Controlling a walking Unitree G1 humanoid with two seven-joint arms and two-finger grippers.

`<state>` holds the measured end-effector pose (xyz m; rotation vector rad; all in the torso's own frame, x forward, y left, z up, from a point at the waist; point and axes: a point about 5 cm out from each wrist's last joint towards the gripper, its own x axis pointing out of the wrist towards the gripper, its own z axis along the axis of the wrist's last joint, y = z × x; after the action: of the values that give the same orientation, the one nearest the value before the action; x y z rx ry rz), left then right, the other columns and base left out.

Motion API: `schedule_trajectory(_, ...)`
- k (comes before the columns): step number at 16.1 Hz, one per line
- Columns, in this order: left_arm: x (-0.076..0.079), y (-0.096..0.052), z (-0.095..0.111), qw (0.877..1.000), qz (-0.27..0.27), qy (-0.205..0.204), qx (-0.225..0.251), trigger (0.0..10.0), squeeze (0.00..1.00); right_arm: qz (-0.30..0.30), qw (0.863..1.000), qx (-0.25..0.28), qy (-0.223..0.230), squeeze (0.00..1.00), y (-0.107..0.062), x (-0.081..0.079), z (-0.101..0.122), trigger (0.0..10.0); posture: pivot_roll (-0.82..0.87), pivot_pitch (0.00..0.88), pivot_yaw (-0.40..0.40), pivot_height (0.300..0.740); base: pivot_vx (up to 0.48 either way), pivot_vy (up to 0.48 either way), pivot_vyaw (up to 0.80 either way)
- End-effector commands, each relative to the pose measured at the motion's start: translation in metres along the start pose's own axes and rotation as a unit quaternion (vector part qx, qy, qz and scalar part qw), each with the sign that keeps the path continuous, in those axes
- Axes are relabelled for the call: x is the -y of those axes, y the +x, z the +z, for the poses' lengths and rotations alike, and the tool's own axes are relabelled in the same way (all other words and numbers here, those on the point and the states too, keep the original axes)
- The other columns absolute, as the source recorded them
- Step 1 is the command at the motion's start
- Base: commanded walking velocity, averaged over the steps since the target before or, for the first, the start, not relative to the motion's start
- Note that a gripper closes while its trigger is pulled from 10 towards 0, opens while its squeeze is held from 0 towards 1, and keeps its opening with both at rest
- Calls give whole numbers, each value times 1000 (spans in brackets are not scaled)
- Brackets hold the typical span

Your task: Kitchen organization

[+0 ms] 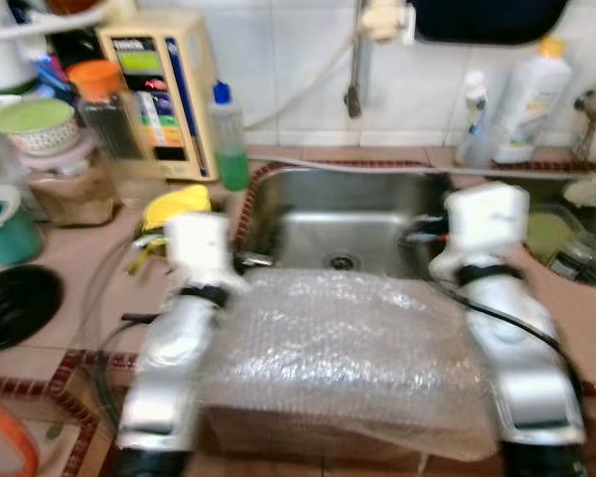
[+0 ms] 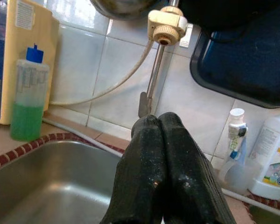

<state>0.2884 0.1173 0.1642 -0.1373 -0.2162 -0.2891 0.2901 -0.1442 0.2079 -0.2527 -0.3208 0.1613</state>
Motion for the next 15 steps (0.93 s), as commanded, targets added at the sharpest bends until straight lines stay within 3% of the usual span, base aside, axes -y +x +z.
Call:
schedule_trajectory(1, 8, 2, 5, 1000, -15, 1, 11, 10000, 0, -7, 1000, 2, -7, 0, 0, 6, 1, 10000, -16, 0, 49, 740, 322, 0, 0)
schedule_trajectory(2, 8, 2, 5, 1000, -5, -14, 12, 10000, 0, -4, 1000, 3, -5, 0, 1, 4, 1, 10000, -11, 0, 47, 740, 0, 0, 0)
schedule_trajectory(6, 2, -2, 5, 1000, 14, 1, 11, 10000, 0, 0, 1000, 2, -1, 0, 2, 1, 0, 10000, 2, 0, 40, 740, 0, 0, 0)
schedule_trajectory(7, -5, -2, 6, 999, 38, 19, 12, 10000, 0, 5, 1000, 2, 2, 0, 2, -1, 0, 10000, 4, 0, 39, 740, 0, 0, 0)
schedule_trajectory(12, -40, -1, 2, 987, 157, 15, -4, 10000, 0, 51, 998, -4, 32, 0, -3, -9, 1, 10000, -4, 0, 49, 740, 0, 0, 0)
schedule_trajectory(15, -52, -5, -1, 979, 203, 23, -13, 10000, 0, 116, 990, -22, 78, 0, -11, -16, 0, 10000, -15, 0, 58, 740, 0, 0, 0)
